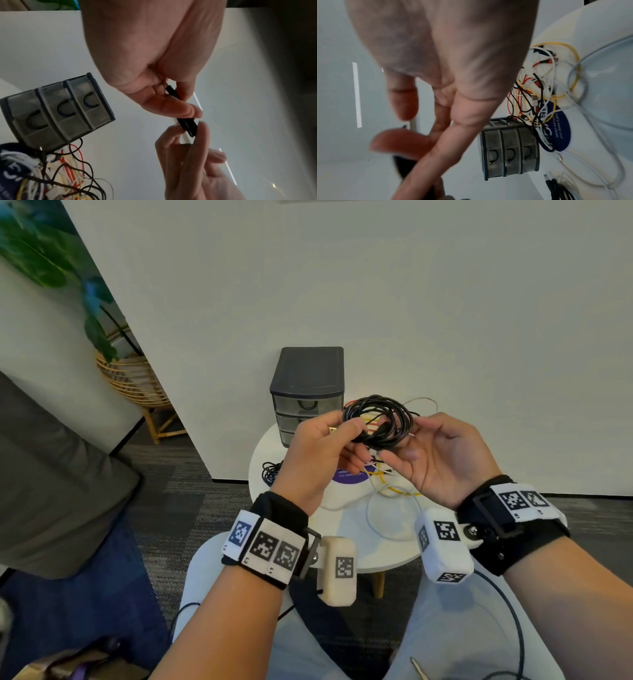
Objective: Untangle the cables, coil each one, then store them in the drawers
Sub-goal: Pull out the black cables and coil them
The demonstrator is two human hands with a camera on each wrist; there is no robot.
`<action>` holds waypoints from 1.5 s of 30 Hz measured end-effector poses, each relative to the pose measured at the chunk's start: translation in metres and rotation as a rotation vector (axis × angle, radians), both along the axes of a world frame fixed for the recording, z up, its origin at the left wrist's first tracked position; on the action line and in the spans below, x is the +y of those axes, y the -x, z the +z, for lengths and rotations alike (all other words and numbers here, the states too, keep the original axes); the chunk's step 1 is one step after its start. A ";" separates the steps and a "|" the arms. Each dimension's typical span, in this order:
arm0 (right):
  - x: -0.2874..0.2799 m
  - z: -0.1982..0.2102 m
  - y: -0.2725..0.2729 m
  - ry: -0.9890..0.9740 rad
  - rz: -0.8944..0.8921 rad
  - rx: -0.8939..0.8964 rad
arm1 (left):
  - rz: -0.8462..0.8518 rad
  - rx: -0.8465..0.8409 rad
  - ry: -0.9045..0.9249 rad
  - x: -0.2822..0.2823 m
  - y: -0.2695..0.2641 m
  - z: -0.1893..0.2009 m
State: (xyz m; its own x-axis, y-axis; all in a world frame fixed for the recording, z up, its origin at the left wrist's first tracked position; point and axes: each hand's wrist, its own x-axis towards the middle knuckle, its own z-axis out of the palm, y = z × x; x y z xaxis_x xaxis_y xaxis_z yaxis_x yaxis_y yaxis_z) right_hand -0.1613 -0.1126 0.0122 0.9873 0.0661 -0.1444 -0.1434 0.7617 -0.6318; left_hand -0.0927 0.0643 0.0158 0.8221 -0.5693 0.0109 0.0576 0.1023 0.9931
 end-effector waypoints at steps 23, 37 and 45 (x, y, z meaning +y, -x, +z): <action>0.012 -0.032 -0.008 0.883 0.203 0.188 | -0.158 -0.189 -0.612 0.049 -0.032 -0.043; 0.037 -0.093 -0.021 1.530 0.419 0.297 | -0.417 -0.487 -1.267 0.033 -0.032 -0.095; 0.044 -0.103 -0.024 1.599 0.497 0.407 | -0.463 -0.365 -1.207 0.029 -0.034 -0.104</action>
State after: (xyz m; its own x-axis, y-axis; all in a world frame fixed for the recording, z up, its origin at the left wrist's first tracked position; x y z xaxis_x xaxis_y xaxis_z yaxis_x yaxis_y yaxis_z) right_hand -0.1370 -0.0684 -0.0904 0.8048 -0.1171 -0.5819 -0.4824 -0.7001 -0.5264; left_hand -0.0587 0.0929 -0.0879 0.6103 -0.6011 -0.5159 -0.4370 -0.7987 0.4136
